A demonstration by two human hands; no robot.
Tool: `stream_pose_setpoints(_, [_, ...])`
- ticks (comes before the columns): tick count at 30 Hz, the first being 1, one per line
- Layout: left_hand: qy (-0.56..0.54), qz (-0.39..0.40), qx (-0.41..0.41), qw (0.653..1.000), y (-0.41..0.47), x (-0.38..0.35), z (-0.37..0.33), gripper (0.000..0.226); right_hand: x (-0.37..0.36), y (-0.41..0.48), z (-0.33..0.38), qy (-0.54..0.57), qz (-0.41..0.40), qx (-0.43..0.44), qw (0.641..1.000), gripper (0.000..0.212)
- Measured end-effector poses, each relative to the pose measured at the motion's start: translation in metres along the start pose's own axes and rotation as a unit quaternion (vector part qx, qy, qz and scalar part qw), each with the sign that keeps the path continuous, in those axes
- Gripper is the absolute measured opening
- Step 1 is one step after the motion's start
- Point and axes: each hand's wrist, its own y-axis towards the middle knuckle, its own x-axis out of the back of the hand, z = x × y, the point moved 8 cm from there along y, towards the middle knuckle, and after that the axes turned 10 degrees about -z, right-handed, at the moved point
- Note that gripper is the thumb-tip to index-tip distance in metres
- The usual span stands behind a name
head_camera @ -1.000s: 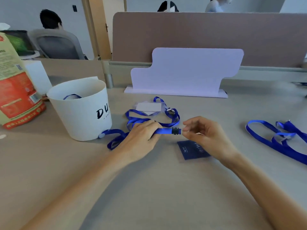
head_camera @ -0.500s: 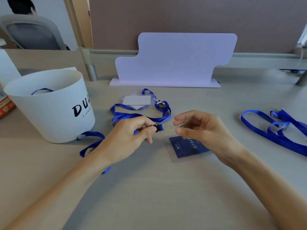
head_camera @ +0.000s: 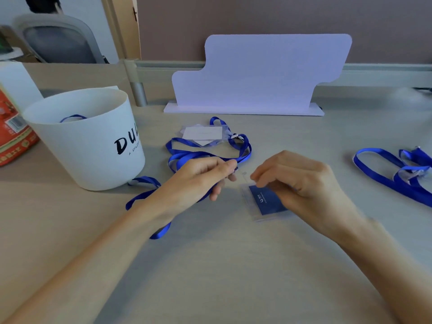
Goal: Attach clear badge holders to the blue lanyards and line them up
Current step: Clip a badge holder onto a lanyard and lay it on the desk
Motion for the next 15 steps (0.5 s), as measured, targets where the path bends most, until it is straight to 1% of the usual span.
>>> stream_pose_setpoints(2, [-0.016, -0.002, 0.001, 1.000, 0.001, 0.002, -0.001, 0.038, 0.003, 0.002, 0.003, -0.010, -0.012, 0.020, 1.000, 0.026])
stream_pose_setpoints(4, [-0.009, 0.010, 0.011, 1.000, 0.000, 0.002, 0.001, 0.033, 0.006, 0.003, 0.002, -0.016, -0.029, 0.013, 0.999, 0.021])
stream_pose_setpoints(6, [0.021, 0.021, 0.011, 0.999, -0.003, 0.000, 0.003, 0.025, 0.007, 0.002, -0.007, -0.023, -0.036, -0.036, 0.998, 0.013])
stream_pose_setpoints(7, [0.033, 0.021, 0.005, 0.999, -0.004, 0.000, 0.003, 0.020, 0.006, 0.002, -0.016, -0.020, -0.021, -0.081, 0.996, 0.012])
stream_pose_setpoints(8, [0.039, 0.020, -0.002, 0.999, -0.005, 0.000, 0.003, 0.016, 0.002, 0.000, -0.027, -0.016, 0.015, -0.139, 0.990, 0.019])
stream_pose_setpoints(9, [0.041, 0.018, -0.008, 0.999, -0.006, 0.000, 0.003, 0.014, -0.005, -0.006, -0.040, -0.014, 0.078, -0.198, 0.977, 0.031])
stream_pose_setpoints(10, [0.041, 0.015, -0.012, 0.999, -0.006, 0.001, 0.003, 0.012, -0.013, -0.015, -0.051, -0.018, 0.157, -0.246, 0.956, 0.043])
stream_pose_setpoints(11, [0.040, 0.010, -0.016, 0.999, -0.006, 0.003, 0.002, 0.012, -0.019, -0.025, -0.057, -0.028, 0.230, -0.270, 0.935, 0.053])
stream_pose_setpoints(12, [0.041, 0.003, -0.020, 0.999, -0.005, 0.005, 0.003, 0.013, -0.024, -0.031, -0.059, -0.033, 0.280, -0.276, 0.919, 0.059])
stream_pose_setpoints(13, [0.044, -0.005, -0.023, 0.999, -0.004, 0.006, 0.004, 0.013, -0.026, -0.035, -0.060, -0.030, 0.303, -0.278, 0.911, 0.064])
stream_pose_setpoints(15, [0.064, -0.022, -0.031, 0.997, -0.002, 0.007, 0.006, 0.015, -0.029, -0.038, -0.061, -0.028, 0.319, -0.292, 0.901, 0.073])
